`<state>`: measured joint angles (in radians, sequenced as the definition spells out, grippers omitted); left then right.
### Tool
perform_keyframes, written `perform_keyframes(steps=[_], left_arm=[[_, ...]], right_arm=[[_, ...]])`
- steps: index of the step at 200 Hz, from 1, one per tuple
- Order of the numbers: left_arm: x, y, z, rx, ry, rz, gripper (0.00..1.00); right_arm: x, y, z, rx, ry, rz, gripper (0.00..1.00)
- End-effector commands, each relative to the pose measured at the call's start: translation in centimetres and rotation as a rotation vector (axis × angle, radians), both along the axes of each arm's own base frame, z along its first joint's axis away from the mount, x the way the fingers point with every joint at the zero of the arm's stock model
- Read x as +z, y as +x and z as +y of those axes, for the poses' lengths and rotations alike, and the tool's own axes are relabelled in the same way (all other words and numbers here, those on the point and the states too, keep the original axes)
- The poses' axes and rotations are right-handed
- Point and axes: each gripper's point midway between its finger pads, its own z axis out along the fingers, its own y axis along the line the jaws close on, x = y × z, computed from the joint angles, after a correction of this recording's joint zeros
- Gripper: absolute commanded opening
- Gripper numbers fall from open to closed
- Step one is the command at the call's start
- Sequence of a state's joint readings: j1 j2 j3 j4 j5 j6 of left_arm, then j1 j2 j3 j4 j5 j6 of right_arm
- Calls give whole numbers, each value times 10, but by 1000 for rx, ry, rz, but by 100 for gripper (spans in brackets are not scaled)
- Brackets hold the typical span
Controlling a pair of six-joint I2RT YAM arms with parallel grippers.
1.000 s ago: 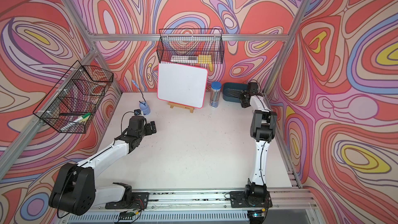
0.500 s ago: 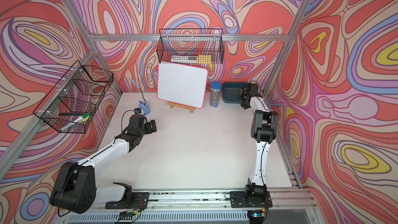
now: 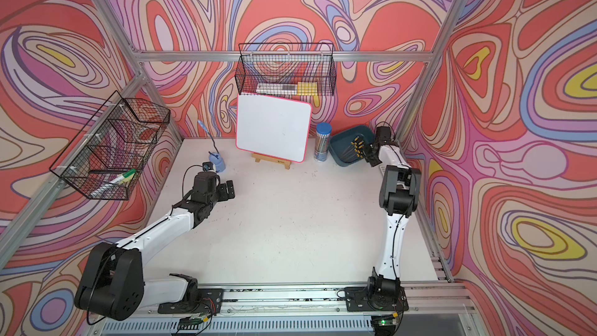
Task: Take the file tool out of the storage box
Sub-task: Move the storage box to the center of the board.
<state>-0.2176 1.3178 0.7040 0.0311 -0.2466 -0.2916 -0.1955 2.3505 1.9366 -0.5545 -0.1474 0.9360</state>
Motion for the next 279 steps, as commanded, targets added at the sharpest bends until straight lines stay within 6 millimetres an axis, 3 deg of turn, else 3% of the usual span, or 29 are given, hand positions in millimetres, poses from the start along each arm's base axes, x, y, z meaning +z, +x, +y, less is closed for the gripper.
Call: perform_keyframes(steps=[1, 51, 132, 185, 229, 279], left_arm=[[-1, -3, -1, -12, 20, 17, 100], [-1, -3, -2, -15, 20, 15, 99], [-1, -3, -2, -18, 20, 20, 100], [-1, 1, -6, -16, -13, 20, 100], [9, 5, -11, -29, -32, 9, 100], [26, 14, -15, -50, -32, -8, 99]], right_arm=[[13, -18, -16, 46, -91, 52, 6], [22, -36, -37, 172, -191, 113, 3], [31, -58, -13, 521, -257, 139, 0], [38, -89, 2, 508, -259, 145, 0], [42, -124, 46, 579, -275, 150, 0], [41, -166, 137, 710, -244, 107, 0]])
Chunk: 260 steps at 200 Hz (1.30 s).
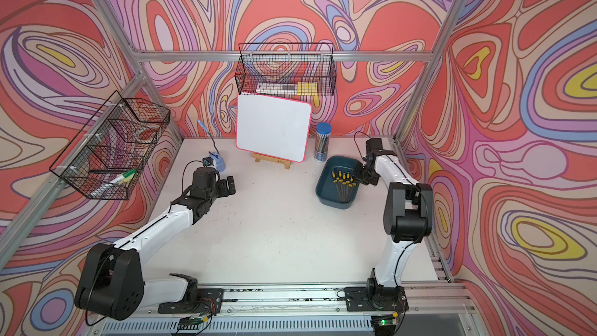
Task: Take the file tool out of the storage box
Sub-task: Move the storage box to the center of the board.
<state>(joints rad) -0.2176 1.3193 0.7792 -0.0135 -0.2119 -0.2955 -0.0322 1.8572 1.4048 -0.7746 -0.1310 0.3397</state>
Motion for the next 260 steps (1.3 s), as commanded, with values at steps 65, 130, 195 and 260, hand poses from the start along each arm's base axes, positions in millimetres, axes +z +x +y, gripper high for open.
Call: perform_keyframes(steps=[65, 130, 195, 260], left_arm=[[7, 0, -8, -40, 7, 37, 100], [2, -15, -5, -50, 15, 89, 100], [-10, -25, -13, -81, -24, 164, 100], [-20, -18, -30, -130, -93, 226, 100]], right_arm=[[0, -14, 158, 215, 106, -132, 0], [-15, 12, 249, 301, 194, -132, 0], [-23, 21, 313, 391, 206, -145, 0], [-8, 6, 326, 454, 172, -151, 18]])
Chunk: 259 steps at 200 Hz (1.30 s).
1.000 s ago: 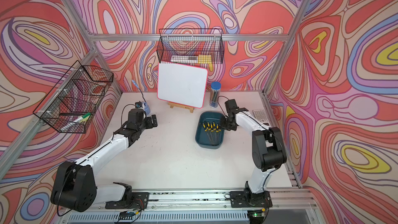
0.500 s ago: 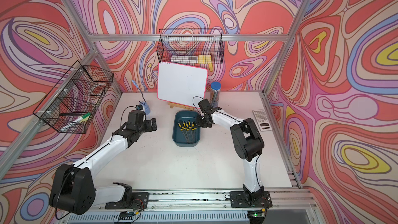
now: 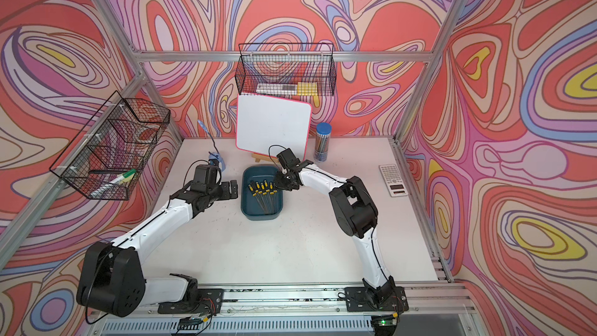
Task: Take the file tool out of the storage box
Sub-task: Move the storage box to the center of the board, then pick up the file tool from the storage box.
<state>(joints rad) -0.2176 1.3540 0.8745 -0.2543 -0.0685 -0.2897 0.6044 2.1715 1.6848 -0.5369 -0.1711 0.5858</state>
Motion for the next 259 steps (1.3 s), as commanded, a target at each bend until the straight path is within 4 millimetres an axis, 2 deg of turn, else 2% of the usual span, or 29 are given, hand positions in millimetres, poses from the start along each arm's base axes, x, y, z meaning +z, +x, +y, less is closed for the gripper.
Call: perform_keyframes(steps=[1, 16, 31, 61, 79, 91, 114, 130, 161, 207, 259], left_arm=[[-1, 0, -9, -15, -43, 30, 100], [1, 1, -9, -10, -47, 23, 100], [3, 1, -9, -11, -45, 17, 99], [12, 1, -5, -10, -25, -9, 100], [18, 1, 4, 18, -33, -10, 99], [20, 1, 12, 35, -70, 3, 100], [22, 2, 46, 149, -164, 32, 100], [25, 0, 56, 171, -165, 41, 99], [20, -7, 54, 163, -176, 95, 100], [16, -10, 51, 161, -200, 100, 100], [13, -9, 43, 155, -252, 115, 100]], right_arm=[[13, 2, 4, 19, -5, -35, 19], [27, 6, 5, 27, -2, -60, 31], [42, 11, 6, 30, -4, -89, 37], [82, 21, 8, 55, -6, -183, 41], [109, 18, 26, 157, -16, -292, 41], [115, 10, 46, 252, -20, -335, 40], [95, -3, 76, 392, -33, -311, 39], [77, -8, 90, 442, -31, -292, 38], [49, -19, 113, 524, -16, -261, 37], [7, -24, 121, 548, -22, -189, 34], [-8, -23, 128, 554, -23, -186, 33]])
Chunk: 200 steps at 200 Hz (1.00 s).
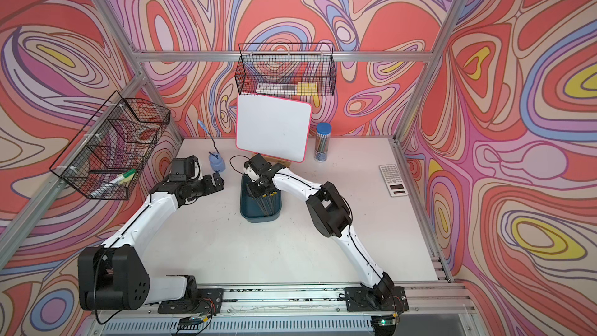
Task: Take the file tool out of the storage box
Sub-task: Pick up the file tool from the storage box.
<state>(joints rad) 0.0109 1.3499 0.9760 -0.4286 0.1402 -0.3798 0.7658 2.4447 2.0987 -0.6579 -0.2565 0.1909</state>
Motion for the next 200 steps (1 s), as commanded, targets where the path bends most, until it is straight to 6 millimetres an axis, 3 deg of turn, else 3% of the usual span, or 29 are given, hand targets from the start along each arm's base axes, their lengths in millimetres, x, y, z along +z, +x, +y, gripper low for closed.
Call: perform_keyframes(steps=[1, 77, 168, 200], left_arm=[[-2, -5, -7, -5, -46, 21, 100], [-5, -7, -8, -12, -53, 31, 100], [-12, -14, -7, -20, -31, 58, 100], [-12, -16, -6, -19, -27, 60, 100]], right_arm=[[0, 2, 10, 21, 18, -16, 33], [-16, 1, 11, 15, -9, -10, 31], [-54, 9, -13, -41, -169, -21, 31], [-58, 13, -15, -74, -185, -30, 14]])
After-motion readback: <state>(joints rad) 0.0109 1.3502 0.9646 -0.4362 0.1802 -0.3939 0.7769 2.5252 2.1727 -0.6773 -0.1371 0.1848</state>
